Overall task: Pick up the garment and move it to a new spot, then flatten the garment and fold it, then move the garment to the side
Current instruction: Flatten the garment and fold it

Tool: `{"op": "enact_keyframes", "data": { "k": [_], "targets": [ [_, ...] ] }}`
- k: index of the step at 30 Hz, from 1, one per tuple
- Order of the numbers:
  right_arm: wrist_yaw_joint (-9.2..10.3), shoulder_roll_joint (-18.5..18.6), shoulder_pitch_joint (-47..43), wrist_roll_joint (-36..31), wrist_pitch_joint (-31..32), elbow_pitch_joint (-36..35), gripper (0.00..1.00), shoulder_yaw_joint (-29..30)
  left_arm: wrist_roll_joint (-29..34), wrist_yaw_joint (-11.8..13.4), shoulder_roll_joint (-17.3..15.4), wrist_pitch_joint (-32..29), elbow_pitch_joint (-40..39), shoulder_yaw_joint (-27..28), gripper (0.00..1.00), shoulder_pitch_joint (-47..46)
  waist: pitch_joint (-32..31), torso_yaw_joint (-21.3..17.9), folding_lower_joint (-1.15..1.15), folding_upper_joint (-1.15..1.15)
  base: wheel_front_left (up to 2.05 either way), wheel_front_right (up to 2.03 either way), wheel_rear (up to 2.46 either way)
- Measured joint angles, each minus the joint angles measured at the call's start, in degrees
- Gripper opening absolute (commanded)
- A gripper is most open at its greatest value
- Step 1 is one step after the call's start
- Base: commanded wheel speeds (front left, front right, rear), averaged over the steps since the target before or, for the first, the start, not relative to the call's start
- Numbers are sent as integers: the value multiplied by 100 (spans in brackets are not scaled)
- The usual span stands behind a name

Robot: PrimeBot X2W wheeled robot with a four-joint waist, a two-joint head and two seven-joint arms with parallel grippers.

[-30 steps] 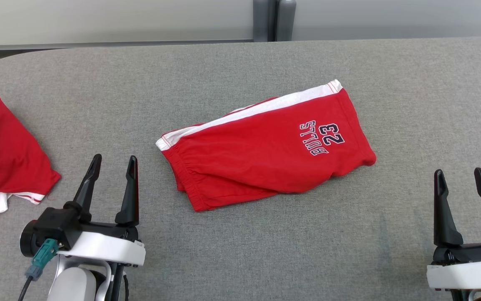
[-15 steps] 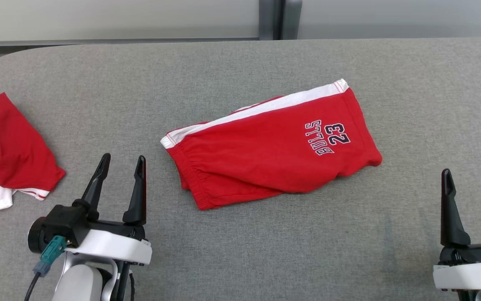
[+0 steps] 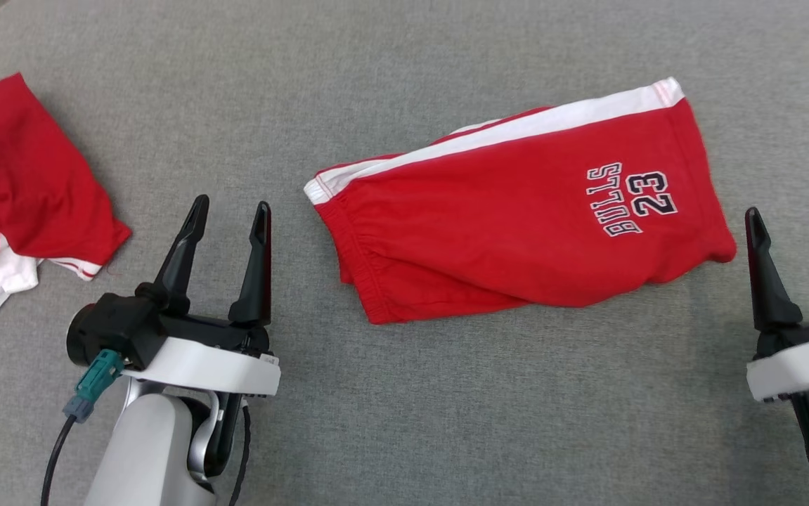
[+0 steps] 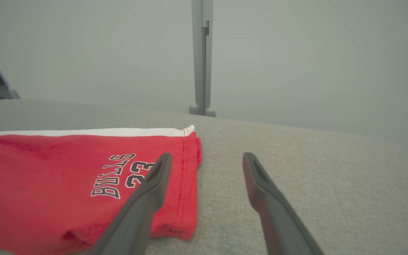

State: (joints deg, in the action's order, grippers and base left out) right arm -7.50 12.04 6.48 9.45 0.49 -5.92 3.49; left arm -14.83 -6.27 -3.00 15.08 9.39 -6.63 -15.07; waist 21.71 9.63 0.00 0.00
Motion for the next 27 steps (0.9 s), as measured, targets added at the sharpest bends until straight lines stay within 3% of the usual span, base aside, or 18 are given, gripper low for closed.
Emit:
{"op": "enact_keyframes", "data": {
  "k": [8,14,15,16,18,22,27],
  "targets": [
    [-1,516,852,192,835,1082,100,-563,-196,30,15,0,14,-290,100,-296,544,371,0,0,0,0,0],
    [0,622,1102,419,1385,1210,100,-727,-272,124,14,0,11,-393,100,-396,649,419,0,0,0,0,0],
    [2,641,1140,487,1499,1205,45,-784,-276,130,16,0,4,-410,100,-420,640,396,0,0,0,0,0],
    [1,657,1158,519,1546,1184,33,-823,-276,131,18,0,3,-421,100,-419,636,386,0,0,0,0,0],
    [1,644,1173,609,1611,1161,0,-889,-276,134,18,0,3,-437,100,-420,623,373,0,0,0,0,0],
    [-2,613,1182,801,1691,1111,0,-962,-271,137,16,0,3,-433,100,-421,596,338,0,0,0,0,0],
    [-2,441,984,882,1343,1117,0,-786,-180,140,13,0,13,-334,100,-406,490,247,0,0,0,0,0]
  ]
}}
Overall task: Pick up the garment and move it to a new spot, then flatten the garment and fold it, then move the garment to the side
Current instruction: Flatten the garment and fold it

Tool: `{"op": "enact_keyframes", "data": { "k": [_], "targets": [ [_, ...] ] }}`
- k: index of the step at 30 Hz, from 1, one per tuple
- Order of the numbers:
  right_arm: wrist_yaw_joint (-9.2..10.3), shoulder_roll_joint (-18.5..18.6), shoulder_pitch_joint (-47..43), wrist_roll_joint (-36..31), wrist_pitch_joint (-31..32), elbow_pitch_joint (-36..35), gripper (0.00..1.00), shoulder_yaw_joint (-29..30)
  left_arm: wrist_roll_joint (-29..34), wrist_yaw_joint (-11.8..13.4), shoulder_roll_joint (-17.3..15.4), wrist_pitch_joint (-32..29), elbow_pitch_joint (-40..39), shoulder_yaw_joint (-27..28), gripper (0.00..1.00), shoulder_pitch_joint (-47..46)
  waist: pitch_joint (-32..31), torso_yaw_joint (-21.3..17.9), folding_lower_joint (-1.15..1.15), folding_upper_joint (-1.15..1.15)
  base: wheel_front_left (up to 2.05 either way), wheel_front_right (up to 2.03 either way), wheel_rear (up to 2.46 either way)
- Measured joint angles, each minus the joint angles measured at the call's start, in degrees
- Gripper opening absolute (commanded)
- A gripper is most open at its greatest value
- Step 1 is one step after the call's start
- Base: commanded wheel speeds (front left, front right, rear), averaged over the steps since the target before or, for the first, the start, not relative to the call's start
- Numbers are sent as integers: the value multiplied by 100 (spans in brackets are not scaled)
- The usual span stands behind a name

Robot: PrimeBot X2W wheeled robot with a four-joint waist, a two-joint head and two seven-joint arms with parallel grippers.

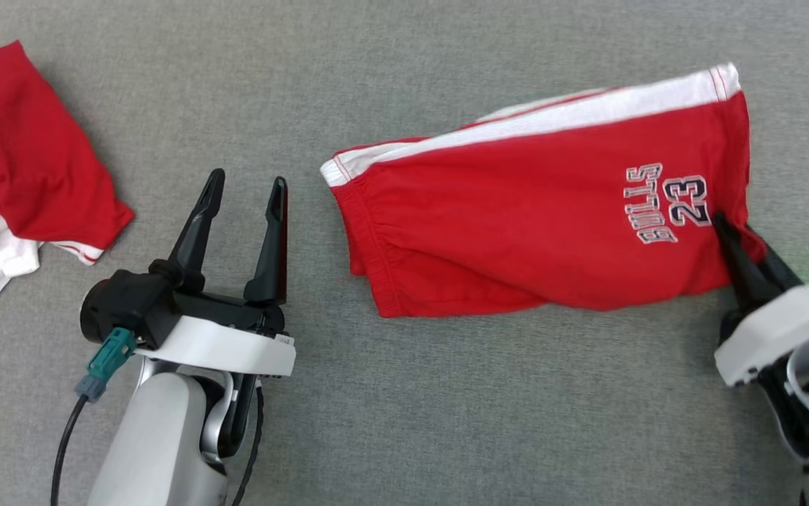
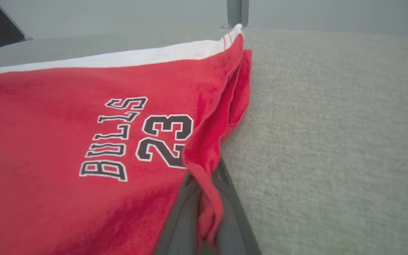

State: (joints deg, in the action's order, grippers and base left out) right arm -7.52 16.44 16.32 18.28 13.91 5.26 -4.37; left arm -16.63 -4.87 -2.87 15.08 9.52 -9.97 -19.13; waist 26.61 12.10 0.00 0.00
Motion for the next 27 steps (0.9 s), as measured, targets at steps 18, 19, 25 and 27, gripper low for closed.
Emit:
{"op": "enact_keyframes", "data": {
  "k": [18,19,25,27],
  "targets": [
    [0,-542,-1233,-13,-979,-114,0,812,302,-45,8,0,112,238,100,349,-591,-532,0,0,0,0,0],
    [3,-546,-1193,-38,-977,-190,0,767,302,-46,7,0,126,229,100,349,-610,-528,0,0,0,0,0],
    [3,-556,-666,-282,-630,-779,0,-37,280,-55,5,0,163,129,100,346,-710,-426,0,0,0,0,0],
    [3,-553,-378,-287,-441,-839,0,-546,240,-51,7,0,175,73,100,342,-727,-370,0,0,0,0,0]
  ]
}}
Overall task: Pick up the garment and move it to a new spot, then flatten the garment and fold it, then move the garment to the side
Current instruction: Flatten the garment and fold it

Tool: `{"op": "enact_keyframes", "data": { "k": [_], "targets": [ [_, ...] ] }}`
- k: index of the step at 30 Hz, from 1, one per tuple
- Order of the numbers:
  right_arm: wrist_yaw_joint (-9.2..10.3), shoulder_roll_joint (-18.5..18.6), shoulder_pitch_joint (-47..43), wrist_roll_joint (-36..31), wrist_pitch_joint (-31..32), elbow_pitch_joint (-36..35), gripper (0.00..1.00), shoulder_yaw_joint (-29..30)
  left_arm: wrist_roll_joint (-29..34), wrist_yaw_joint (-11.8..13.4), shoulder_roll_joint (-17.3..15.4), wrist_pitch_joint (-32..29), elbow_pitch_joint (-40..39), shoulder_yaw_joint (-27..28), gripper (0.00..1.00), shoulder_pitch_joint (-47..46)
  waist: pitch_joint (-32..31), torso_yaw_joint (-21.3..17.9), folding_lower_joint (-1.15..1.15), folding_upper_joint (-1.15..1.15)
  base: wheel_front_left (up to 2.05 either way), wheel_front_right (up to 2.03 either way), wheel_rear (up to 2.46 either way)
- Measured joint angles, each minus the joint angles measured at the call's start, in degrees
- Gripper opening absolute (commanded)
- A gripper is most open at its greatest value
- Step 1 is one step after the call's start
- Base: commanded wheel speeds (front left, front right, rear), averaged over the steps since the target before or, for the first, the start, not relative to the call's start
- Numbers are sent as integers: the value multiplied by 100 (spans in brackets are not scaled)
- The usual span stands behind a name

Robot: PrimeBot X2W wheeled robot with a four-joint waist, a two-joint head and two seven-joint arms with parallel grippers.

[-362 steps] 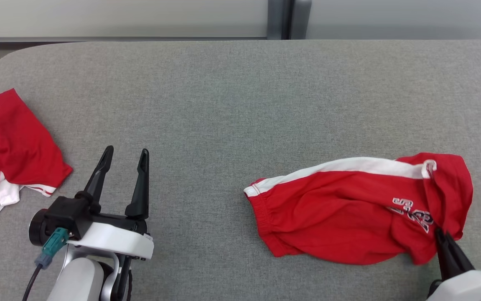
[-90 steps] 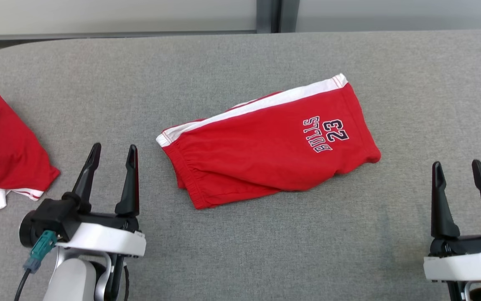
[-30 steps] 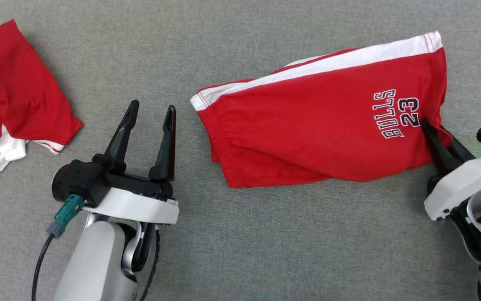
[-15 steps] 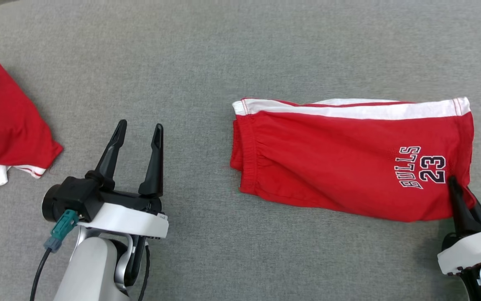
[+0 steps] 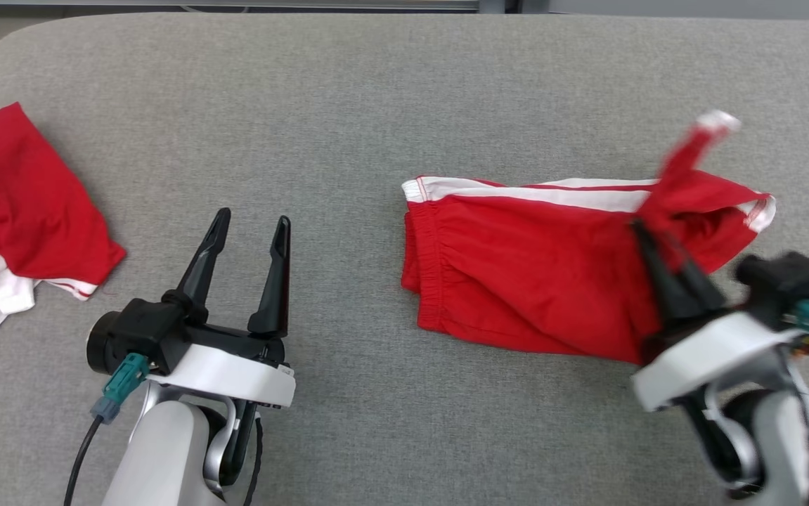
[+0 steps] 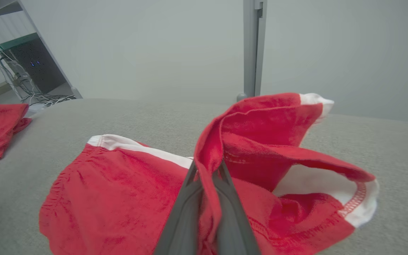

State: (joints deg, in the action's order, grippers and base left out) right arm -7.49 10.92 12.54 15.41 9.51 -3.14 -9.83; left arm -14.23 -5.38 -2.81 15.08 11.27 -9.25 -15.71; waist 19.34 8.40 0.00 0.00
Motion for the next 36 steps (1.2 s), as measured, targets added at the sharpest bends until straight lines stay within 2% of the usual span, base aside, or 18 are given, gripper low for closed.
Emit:
{"op": "enact_keyframes", "data": {
  "k": [4,7,10,17,18,19,20,24,28,31,34,35,36],
  "targets": [
    [0,-82,444,133,168,159,0,-975,-74,35,0,0,26,-112,100,-8,-29,139,0,0,0,0,0],
    [0,-282,632,324,165,495,0,-1513,-167,65,-1,0,29,-189,100,-8,-42,258,0,0,0,0,0],
    [0,-463,752,458,85,945,0,-1818,-245,102,-2,0,30,-258,100,-8,-39,355,0,0,0,0,0],
    [0,-594,1014,586,-180,1773,0,-2240,-328,149,-1,0,31,-379,100,-8,7,495,0,0,0,0,0],
    [0,-589,1046,582,-265,1829,25,-2274,-333,151,-2,0,34,-379,100,-9,9,500,0,0,0,0,0],
    [0,-586,1085,582,-372,1848,56,-2305,-335,158,-1,0,36,-376,100,-9,6,500,0,0,0,0,0],
    [0,-586,1121,572,-492,1840,100,-2335,-335,168,1,0,38,-371,100,-9,0,495,0,0,0,0,0],
    [0,-490,1157,428,-1093,1551,100,-2421,-292,194,-1,0,51,-314,100,-3,-53,441,0,0,0,0,0],
    [0,-353,1042,336,-1430,1222,100,-2302,-227,200,-1,1,64,-232,100,26,-115,356,0,0,0,0,0],
    [-1,-218,768,207,-1685,875,100,-1845,-132,191,0,0,65,-158,100,70,-189,261,0,0,0,0,0],
    [-1,-145,399,82,-1800,556,100,-1152,-42,191,-15,0,56,-54,100,138,-261,164,0,0,0,0,0],
    [-1,-146,264,27,-1812,469,100,-903,-16,191,-23,0,42,-11,100,138,-279,131,0,0,0,0,0],
    [0,-148,4,-74,-1834,313,100,-357,15,191,-45,0,20,77,100,144,-318,65,0,0,0,0,0]
  ]
}}
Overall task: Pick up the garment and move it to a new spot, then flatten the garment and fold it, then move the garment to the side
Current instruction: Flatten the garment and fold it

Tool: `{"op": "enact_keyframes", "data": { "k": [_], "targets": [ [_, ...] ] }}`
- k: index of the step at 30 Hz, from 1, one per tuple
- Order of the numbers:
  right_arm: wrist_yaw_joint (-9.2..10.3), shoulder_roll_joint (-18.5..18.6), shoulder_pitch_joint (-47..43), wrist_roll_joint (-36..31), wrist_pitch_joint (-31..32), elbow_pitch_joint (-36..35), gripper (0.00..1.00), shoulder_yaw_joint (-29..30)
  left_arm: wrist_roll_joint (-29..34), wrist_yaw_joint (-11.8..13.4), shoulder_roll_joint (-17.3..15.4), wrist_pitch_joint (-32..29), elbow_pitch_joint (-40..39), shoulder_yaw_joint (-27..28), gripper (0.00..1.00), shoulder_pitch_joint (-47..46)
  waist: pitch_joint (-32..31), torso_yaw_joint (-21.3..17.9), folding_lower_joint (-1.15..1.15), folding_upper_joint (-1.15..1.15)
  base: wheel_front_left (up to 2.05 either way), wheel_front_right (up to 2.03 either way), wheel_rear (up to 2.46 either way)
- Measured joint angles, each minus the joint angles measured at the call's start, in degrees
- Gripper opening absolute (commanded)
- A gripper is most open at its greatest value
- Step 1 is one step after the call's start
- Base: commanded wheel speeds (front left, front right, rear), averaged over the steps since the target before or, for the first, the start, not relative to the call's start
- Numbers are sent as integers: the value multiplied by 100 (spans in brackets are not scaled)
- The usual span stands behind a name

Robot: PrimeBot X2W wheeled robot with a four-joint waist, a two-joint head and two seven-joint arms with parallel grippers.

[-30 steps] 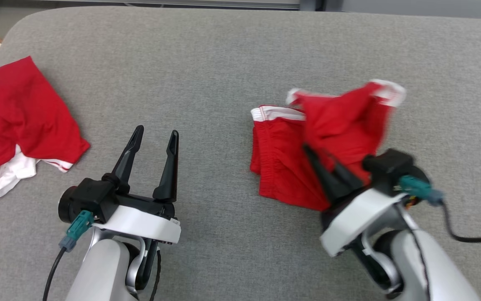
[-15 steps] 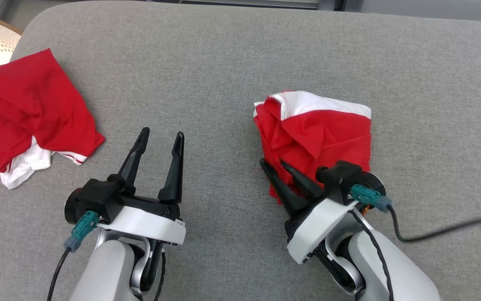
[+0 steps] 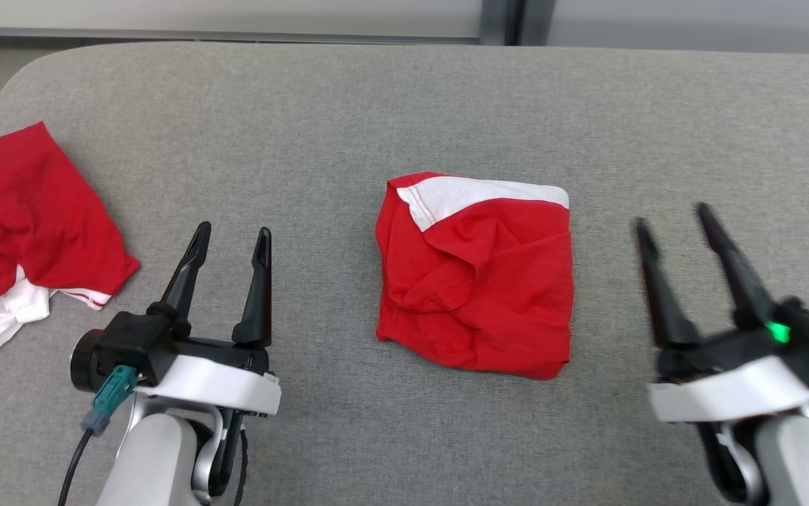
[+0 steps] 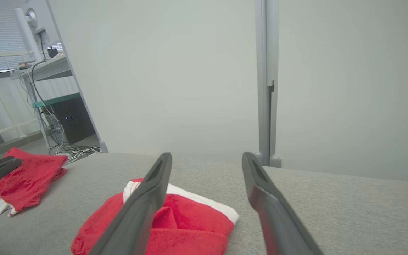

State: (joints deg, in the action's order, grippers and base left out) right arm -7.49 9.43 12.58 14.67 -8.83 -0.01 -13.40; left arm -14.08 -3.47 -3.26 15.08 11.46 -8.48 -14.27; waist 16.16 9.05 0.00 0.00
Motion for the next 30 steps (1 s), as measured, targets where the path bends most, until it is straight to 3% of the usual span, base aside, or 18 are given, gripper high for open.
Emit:
{"op": "enact_keyframes", "data": {
  "k": [1,4,9,30],
  "targets": [
    [0,-12,-254,-88,21,-122,100,444,47,0,-20,0,-31,66,100,48,-42,-62,0,0,0,0,0],
    [0,-52,-645,-203,64,-268,100,993,98,1,-51,0,-45,140,100,126,-101,-137,0,0,0,0,0],
    [-1,-155,-1055,-311,109,-466,100,1527,165,1,-93,0,-66,220,100,231,-186,-220,0,0,0,0,0],
    [-1,-391,-1234,-433,337,-811,100,1689,222,-25,-62,0,-74,288,100,249,-153,-160,0,0,0,0,0]
  ]
}}
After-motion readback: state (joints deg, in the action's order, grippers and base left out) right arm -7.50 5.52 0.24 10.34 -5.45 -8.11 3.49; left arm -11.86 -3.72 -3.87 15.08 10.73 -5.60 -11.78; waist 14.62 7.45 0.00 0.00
